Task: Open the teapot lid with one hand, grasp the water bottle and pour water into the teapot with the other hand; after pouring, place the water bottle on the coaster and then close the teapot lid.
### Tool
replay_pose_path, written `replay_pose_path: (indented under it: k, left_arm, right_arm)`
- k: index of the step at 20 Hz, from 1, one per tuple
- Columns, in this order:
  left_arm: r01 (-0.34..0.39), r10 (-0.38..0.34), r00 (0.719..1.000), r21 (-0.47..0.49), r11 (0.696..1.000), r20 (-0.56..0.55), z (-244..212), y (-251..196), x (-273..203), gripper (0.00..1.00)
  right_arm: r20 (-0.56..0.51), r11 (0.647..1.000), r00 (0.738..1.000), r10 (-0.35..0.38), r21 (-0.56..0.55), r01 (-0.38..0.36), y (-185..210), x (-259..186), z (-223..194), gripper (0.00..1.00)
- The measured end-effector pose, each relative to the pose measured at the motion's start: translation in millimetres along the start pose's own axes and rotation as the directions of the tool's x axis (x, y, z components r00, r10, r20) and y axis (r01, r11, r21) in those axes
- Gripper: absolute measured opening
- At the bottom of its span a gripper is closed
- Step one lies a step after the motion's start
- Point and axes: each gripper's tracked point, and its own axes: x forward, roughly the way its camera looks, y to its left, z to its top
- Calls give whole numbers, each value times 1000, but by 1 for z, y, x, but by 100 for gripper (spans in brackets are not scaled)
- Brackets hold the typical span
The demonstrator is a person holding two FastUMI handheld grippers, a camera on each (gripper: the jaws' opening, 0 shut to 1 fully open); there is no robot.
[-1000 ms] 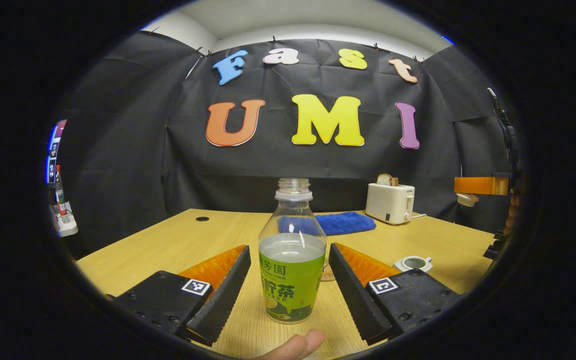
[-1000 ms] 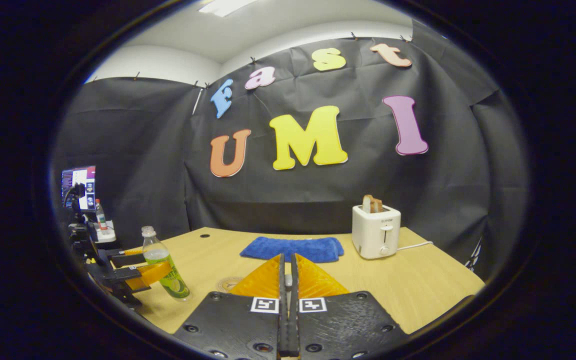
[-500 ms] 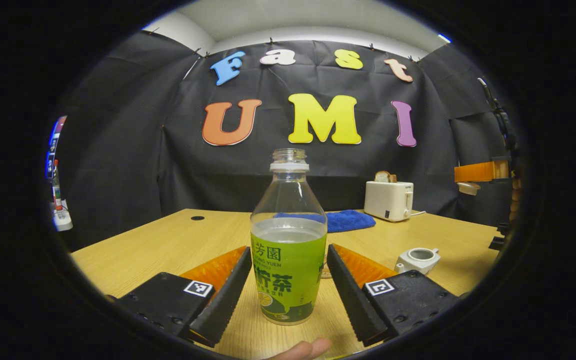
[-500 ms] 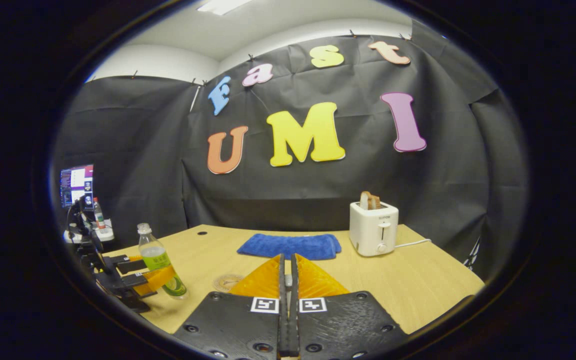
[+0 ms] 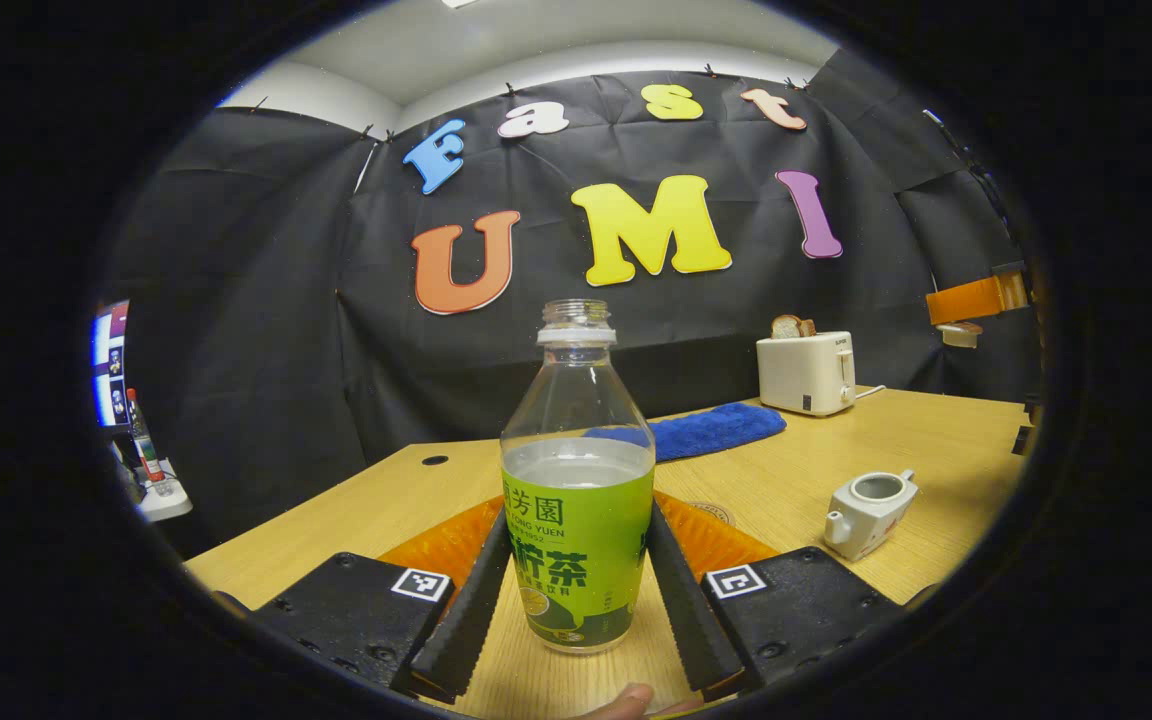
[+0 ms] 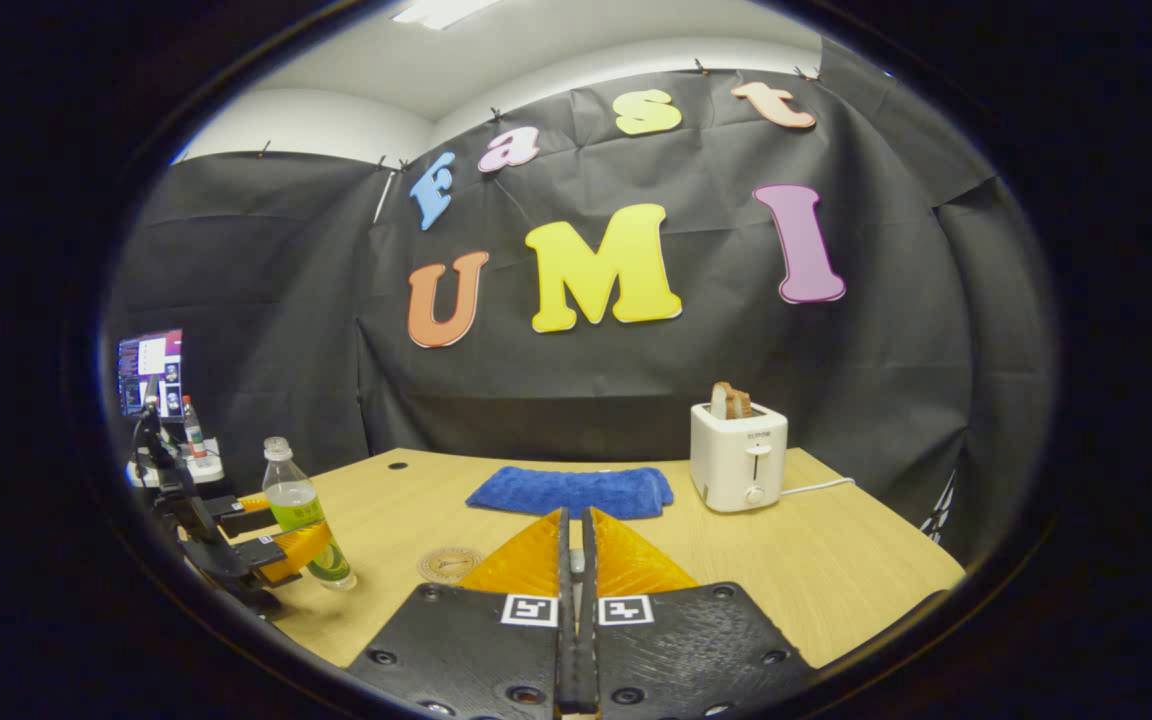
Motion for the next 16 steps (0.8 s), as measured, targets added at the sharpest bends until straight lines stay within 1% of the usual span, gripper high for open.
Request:
replay_pose_path:
  k: [2,4,7,8,10,12,13,14,16]
  left_arm:
    - [10,-10,1000,17,1000,-18,4,-6,-3,78]
    - [16,-15,999,54,998,-36,7,-11,-5,78]
    - [30,-24,998,132,991,-50,17,-22,-7,77]
    - [32,-23,998,165,986,-57,18,-24,-8,79]
    - [27,-12,998,236,971,-64,25,-27,-7,77]
    - [26,-1,997,316,948,-80,27,-29,-5,77]
    - [24,8,996,363,931,-86,29,-31,-4,77]
    - [23,19,995,414,910,-95,29,-30,-2,77]
    - [28,32,994,518,855,-106,29,-31,-2,77]
  right_arm:
    - [-5,1000,1000,-12,-2,12,-8,0,0,0]
    - [-13,999,999,-33,-11,33,-17,1,-1,0]
    - [-21,998,998,-60,-8,60,-30,0,-2,0]
    - [-22,998,998,-67,-6,67,-35,0,-1,0]
    - [-24,997,996,-81,1,81,-42,-1,0,0]
    - [-22,996,996,-91,6,91,-49,-2,2,0]
    - [-20,995,995,-98,7,98,-53,-2,3,0]
    - [-19,995,994,-104,9,104,-57,-3,3,0]
    - [-20,993,993,-114,14,114,-62,-4,3,0]
